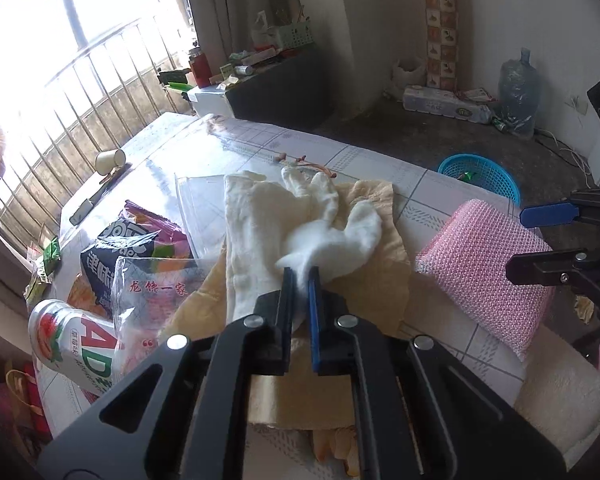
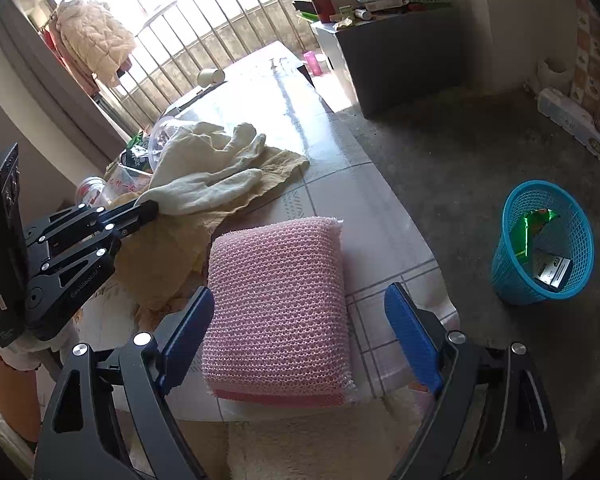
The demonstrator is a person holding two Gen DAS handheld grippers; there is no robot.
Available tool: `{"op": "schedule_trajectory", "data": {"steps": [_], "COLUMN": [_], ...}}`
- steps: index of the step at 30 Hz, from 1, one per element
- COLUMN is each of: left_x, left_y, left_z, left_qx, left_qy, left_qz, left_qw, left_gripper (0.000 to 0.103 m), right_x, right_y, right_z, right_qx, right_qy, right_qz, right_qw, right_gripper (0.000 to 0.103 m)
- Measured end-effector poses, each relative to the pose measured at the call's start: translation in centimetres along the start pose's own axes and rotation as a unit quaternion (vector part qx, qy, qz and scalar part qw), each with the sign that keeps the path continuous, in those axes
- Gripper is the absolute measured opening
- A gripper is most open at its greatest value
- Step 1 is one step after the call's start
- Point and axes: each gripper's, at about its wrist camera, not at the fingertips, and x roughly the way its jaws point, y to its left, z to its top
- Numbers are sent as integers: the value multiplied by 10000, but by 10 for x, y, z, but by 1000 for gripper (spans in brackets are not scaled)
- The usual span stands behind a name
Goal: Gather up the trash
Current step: 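Close the left tool on the white cloth and lift it while the right tool holds the pink pad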
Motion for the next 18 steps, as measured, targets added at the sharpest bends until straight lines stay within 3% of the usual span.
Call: {"op": "schedule_trajectory", "data": {"steps": [3,5,10,13,18], "left_x": [-9,-13,-11,-14,-25], "left_y": [15,29,58,66,76], "left_z": [4,4,-7,-15,-21], "left_qx": [-616,-1109,-2263,-2602,-2852], "left_qy": [-90,-113,-42,-116,-424], "left_qz": [-560,-959,-2007,-2326,-2572], "left_qw": [9965,9891,9532,9371,9224], "left_gripper": [5,5,6,6,6], "right_x": [-1,0,1,0,2], "right_y": [1,2,4,4,4], "right_z": [0,-1,-2,-2,-3], "right_qx": [-20,-45,-86,-84,-77], "right_qy": [-6,7,27,17,55], "right_qz": [10,11,23,18,13], "right_qw": [10000,10000,10000,10000,10000], "right_gripper": [85,85,85,85,85]}}
